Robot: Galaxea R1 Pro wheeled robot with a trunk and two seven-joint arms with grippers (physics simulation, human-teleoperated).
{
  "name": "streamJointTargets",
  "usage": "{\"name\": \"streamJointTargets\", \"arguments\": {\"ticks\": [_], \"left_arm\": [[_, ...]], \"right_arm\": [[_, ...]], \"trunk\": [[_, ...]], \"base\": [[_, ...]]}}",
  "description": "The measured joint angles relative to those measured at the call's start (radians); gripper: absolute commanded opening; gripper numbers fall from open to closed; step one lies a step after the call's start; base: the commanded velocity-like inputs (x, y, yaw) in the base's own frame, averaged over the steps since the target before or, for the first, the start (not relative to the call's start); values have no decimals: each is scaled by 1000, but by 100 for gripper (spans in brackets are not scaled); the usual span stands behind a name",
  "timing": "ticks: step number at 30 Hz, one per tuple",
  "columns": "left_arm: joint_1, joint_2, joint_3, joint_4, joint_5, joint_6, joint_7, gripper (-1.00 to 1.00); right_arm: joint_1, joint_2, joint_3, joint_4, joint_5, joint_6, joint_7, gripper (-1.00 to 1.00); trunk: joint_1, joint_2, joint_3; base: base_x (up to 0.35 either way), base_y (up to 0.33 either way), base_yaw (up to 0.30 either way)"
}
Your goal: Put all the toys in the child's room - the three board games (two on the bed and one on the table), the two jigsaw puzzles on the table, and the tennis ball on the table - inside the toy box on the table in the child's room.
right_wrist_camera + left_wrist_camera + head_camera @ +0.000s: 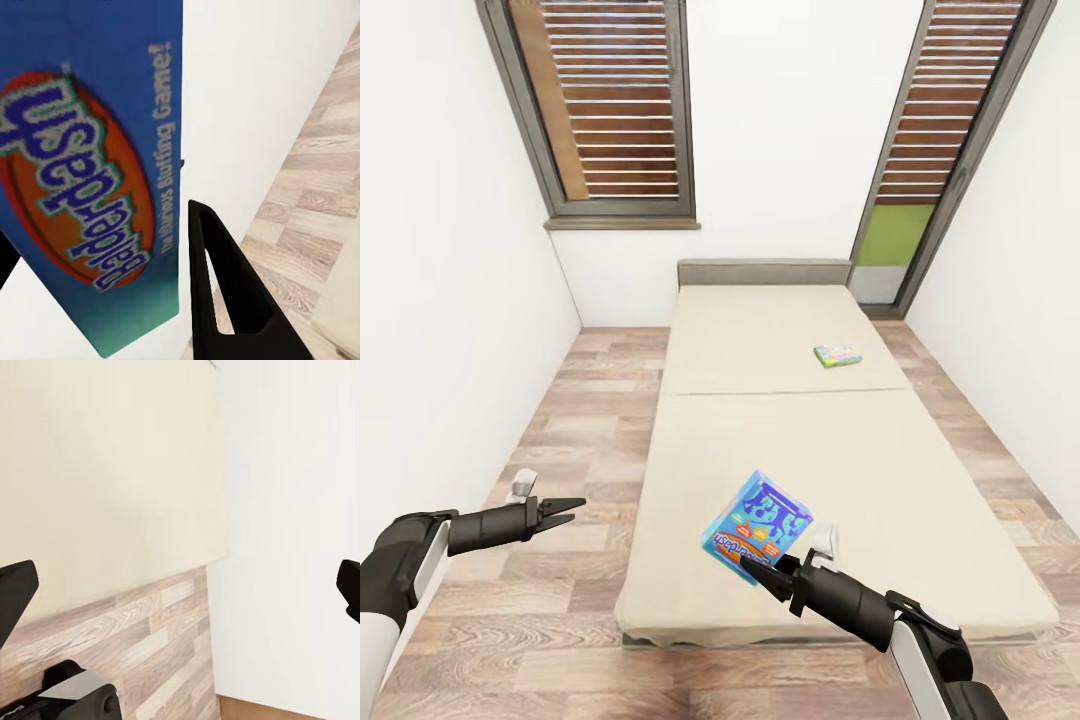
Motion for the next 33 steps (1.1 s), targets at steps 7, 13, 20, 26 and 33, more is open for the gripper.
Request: {"name": "streamJointTargets", "arguments": {"ticks": [7, 13, 20, 26, 33], "left_arm": [[-1, 1, 1, 0, 0, 0, 0, 100], [-1, 1, 0, 0, 0, 0, 0, 100], [-1, 0, 0, 0, 0, -1, 0, 100], [-1, 0, -1, 0, 0, -1, 0, 100], [-1, 0, -1, 0, 0, -1, 0, 100]], "right_arm": [[0, 0, 0, 0, 0, 0, 0, -100], [0, 0, 0, 0, 0, 0, 0, -100], [0, 0, 0, 0, 0, 0, 0, -100], [0, 0, 0, 0, 0, 0, 0, -100], [0, 0, 0, 1, 0, 0, 0, -100]], "trunk": [[0, 0, 12], [0, 0, 21], [0, 0, 33], [0, 0, 43], [0, 0, 54]], "base": [[0, 0, 0], [0, 0, 0], [0, 0, 0], [0, 0, 0], [0, 0, 0]]}}
